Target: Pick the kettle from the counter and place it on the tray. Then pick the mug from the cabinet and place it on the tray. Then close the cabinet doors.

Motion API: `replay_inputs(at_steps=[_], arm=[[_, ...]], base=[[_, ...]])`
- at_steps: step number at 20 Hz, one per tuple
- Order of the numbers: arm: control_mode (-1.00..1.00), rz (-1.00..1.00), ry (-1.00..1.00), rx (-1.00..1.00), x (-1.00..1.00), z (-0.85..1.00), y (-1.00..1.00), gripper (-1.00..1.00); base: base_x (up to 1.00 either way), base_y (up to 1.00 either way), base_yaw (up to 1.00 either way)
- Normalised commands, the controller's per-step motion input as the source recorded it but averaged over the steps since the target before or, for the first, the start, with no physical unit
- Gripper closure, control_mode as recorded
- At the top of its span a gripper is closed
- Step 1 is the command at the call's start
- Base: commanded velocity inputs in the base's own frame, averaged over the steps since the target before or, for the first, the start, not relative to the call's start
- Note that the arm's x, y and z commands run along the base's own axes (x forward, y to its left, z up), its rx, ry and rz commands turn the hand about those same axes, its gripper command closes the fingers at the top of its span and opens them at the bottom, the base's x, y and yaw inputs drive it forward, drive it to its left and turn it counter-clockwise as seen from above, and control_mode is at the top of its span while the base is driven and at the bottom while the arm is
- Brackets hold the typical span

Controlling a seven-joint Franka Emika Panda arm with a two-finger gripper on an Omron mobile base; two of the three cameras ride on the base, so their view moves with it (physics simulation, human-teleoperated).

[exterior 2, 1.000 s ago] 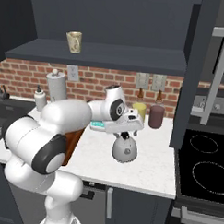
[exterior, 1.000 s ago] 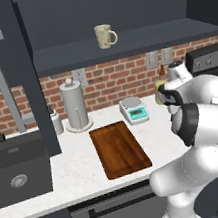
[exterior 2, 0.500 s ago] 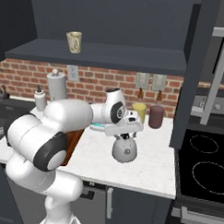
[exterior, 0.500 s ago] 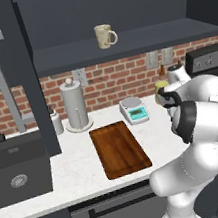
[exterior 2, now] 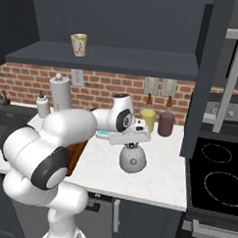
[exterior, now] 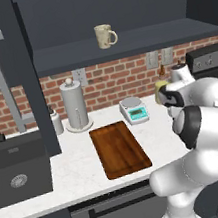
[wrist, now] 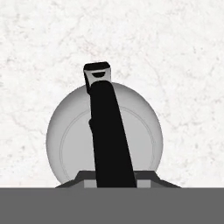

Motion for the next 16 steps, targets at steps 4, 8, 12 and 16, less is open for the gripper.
replay_inputs(at_steps=[4,8,12,16], arm=[[-1.0,0.04,-0.01,0.1,-0.35,0.11,0.19,1.0],[-1.0,0.08,-0.02,0.12,-0.39,0.21,0.31,1.0],[-1.0,0.03,0.0,0.13,-0.5,0.17,0.53,1.0],[-1.0,0.06,-0.04,0.08,-0.32,0.31,0.58,1.0]], base=[[0.0,0.0,0.0],[0.0,0.0,0.0],[0.0,0.0,0.0],[0.0,0.0,0.0]])
